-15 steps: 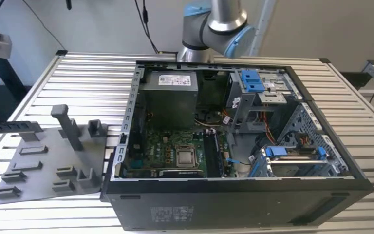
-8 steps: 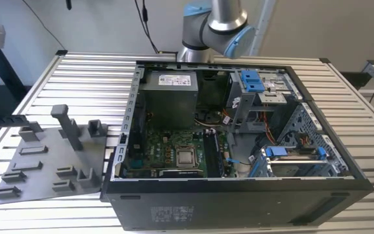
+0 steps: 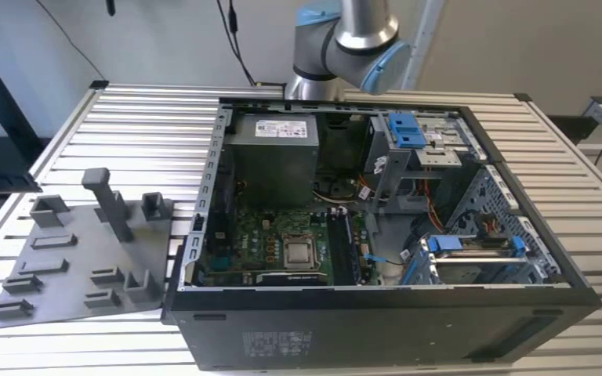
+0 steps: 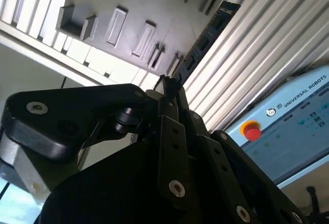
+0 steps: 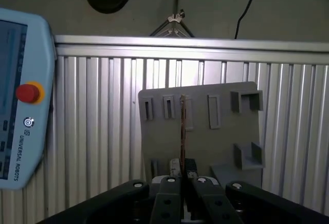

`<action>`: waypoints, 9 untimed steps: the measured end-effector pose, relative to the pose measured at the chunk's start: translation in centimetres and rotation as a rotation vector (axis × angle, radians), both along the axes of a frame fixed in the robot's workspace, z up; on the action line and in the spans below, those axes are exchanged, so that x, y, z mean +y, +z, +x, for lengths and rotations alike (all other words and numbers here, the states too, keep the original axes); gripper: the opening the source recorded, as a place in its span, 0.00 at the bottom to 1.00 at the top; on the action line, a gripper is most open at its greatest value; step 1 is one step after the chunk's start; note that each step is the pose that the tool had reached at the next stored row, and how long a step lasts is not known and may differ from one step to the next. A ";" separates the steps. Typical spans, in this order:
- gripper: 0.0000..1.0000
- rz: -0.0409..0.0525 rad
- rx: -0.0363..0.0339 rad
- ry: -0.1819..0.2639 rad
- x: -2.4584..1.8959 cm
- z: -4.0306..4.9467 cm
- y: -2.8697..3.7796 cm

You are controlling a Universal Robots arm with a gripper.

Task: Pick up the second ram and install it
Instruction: 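Pick up the second ram and move it above second insertion slot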

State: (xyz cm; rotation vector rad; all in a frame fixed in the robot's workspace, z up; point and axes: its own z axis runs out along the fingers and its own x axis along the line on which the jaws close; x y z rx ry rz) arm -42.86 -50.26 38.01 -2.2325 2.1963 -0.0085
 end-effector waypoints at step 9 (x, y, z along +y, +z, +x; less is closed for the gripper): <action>0.15 -0.0002 0.0000 0.000 0.00 0.00 0.05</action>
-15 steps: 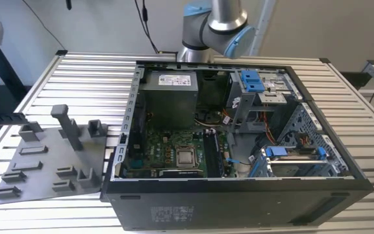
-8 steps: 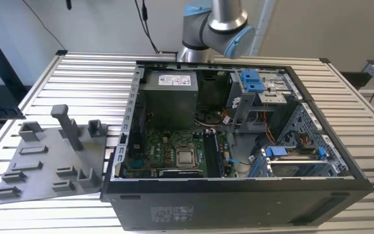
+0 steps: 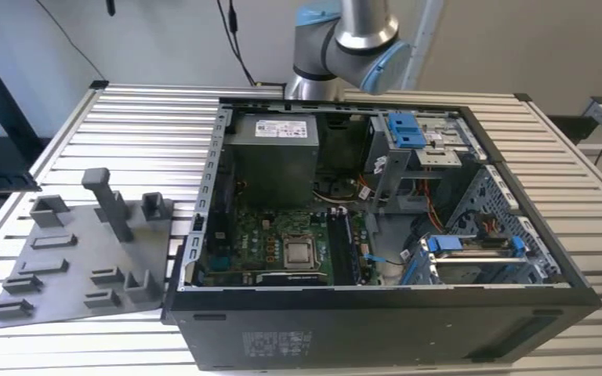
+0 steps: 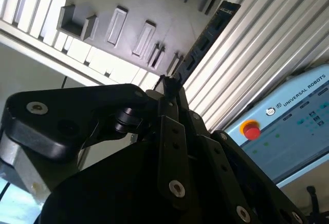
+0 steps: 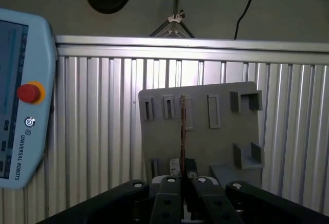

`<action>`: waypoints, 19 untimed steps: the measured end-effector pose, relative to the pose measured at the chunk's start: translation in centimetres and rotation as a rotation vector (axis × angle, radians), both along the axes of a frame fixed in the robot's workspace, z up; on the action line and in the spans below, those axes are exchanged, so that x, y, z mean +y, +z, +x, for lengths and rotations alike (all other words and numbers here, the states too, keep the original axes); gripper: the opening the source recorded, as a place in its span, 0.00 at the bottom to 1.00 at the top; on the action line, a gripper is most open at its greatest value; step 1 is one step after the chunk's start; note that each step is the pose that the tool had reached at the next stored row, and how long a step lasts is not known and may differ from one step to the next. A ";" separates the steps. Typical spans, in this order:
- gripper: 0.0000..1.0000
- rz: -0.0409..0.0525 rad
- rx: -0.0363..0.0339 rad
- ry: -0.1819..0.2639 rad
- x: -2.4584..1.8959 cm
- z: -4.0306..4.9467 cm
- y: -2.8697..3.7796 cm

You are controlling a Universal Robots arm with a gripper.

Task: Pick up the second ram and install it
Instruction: 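Pick up the second ram and move it above second insertion slot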

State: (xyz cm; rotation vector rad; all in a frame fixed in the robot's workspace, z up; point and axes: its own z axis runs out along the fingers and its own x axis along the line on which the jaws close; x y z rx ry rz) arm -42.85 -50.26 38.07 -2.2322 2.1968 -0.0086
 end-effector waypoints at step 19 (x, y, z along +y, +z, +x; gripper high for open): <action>0.15 0.0001 -0.0001 0.000 0.00 -0.01 1.05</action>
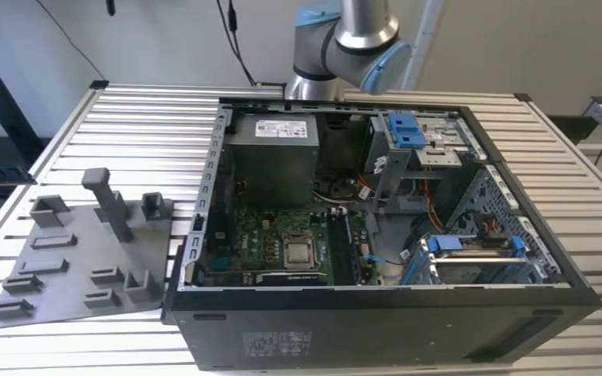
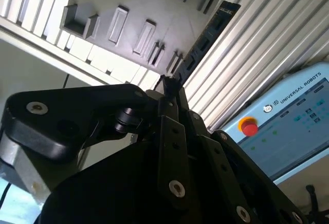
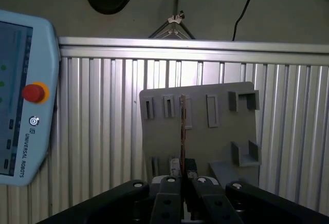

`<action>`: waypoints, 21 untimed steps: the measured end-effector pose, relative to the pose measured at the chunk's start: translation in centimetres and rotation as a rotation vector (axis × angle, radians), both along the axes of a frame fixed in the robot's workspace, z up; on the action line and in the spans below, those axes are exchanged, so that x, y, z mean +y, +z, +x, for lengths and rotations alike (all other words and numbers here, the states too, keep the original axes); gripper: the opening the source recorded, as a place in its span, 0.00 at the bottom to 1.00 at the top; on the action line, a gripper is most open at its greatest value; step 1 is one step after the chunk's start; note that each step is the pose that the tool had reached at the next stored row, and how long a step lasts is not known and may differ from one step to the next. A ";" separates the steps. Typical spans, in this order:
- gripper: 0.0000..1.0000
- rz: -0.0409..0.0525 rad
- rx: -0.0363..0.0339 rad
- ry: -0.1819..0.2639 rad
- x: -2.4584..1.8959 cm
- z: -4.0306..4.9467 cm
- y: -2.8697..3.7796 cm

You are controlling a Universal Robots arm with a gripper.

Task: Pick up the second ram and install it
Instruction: 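Pick up the second ram and move it above second insertion slot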

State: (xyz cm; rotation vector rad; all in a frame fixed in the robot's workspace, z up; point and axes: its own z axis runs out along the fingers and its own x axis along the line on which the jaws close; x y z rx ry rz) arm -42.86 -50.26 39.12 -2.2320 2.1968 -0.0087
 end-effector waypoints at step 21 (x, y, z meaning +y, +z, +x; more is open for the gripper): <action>0.15 0.0000 0.0002 0.000 0.00 4.26 0.00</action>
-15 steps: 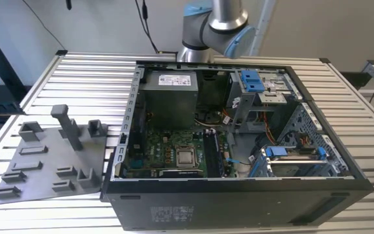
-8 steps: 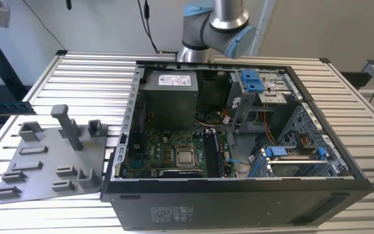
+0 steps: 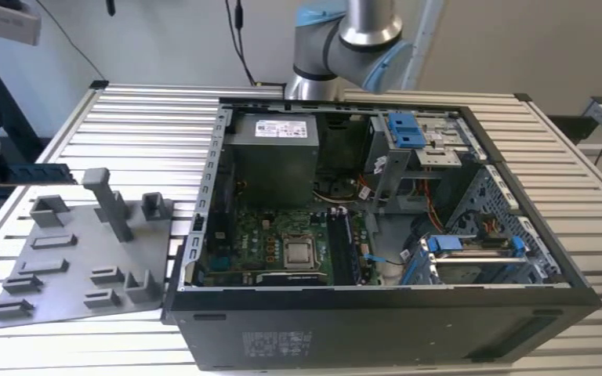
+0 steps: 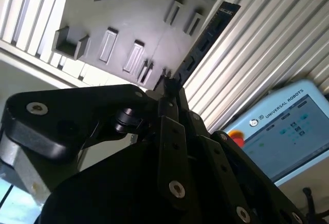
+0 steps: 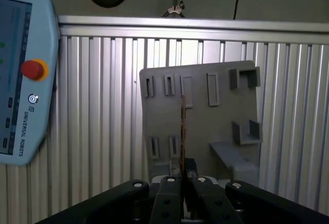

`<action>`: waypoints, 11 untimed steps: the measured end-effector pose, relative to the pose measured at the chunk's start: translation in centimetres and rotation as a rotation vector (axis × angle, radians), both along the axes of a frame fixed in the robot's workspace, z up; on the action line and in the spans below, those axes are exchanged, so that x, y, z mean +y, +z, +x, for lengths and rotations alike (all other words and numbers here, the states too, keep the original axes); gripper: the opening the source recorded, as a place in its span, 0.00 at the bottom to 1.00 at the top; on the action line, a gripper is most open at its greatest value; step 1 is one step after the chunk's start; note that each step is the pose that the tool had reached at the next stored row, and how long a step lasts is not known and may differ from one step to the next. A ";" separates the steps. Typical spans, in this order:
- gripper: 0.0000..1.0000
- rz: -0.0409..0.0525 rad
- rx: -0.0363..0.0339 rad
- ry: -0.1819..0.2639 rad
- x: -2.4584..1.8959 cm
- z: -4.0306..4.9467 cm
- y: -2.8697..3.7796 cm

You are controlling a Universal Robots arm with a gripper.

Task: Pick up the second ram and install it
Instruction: 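Pick up the second ram and move it above second insertion slot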

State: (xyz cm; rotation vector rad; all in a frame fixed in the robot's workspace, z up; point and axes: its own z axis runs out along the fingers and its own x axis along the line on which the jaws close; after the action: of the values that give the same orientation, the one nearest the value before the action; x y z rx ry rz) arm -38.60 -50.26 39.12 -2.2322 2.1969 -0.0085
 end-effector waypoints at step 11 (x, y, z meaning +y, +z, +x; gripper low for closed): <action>0.15 0.0000 0.0002 0.000 0.00 3.75 0.00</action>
State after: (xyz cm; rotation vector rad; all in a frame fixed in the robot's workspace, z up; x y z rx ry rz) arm -34.85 -50.26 39.12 -2.2323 2.1971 -0.0082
